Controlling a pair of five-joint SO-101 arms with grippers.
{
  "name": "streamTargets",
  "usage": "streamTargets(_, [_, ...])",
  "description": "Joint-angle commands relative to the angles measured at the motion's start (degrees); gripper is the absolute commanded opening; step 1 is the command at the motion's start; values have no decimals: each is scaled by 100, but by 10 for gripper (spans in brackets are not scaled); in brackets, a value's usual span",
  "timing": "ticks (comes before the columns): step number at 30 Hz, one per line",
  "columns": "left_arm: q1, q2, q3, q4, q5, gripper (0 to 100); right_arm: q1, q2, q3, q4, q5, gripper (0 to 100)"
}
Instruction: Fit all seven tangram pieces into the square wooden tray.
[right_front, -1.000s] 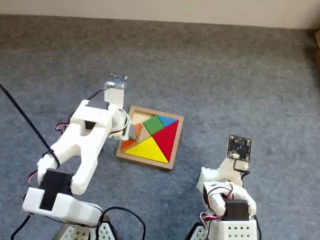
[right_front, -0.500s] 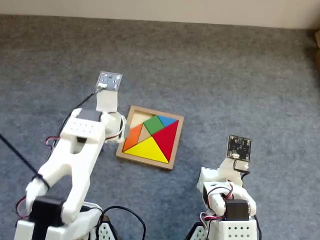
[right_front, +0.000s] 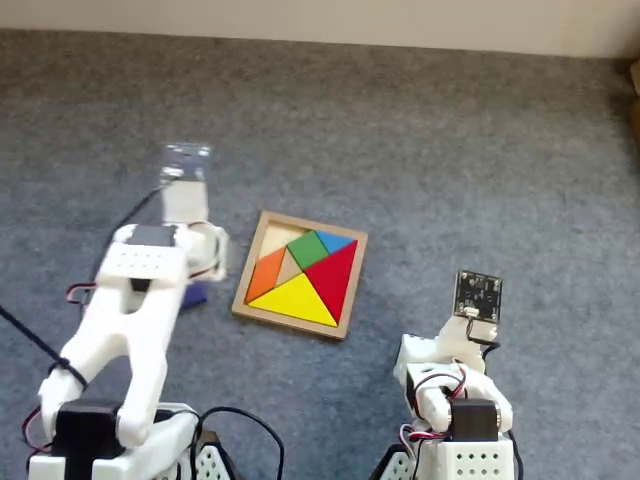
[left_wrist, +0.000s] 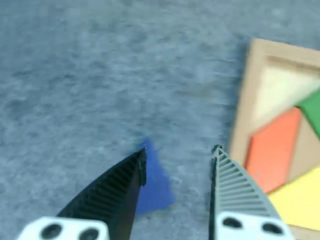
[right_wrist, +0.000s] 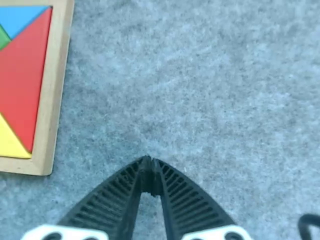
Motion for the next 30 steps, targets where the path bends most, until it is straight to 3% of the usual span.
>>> streamTargets(1, [-576, -295, -92, 167, -325, 208, -75, -101, 840, 13, -53, 6])
streamTargets(4, [-716, -295, -207, 527, -730, 209, -66, -92, 840, 13, -53, 6])
streamTargets(10, [-716, -242, -180, 615, -756, 295, -40, -92, 840, 13, -53, 6])
streamTargets(26, [-629, -233, 154, 615, -1178, 263, 119, -110, 840, 22, -53, 6])
streamTargets(30, [-321, -233, 224, 624, -1635, 238, 119, -110, 840, 22, -53, 6])
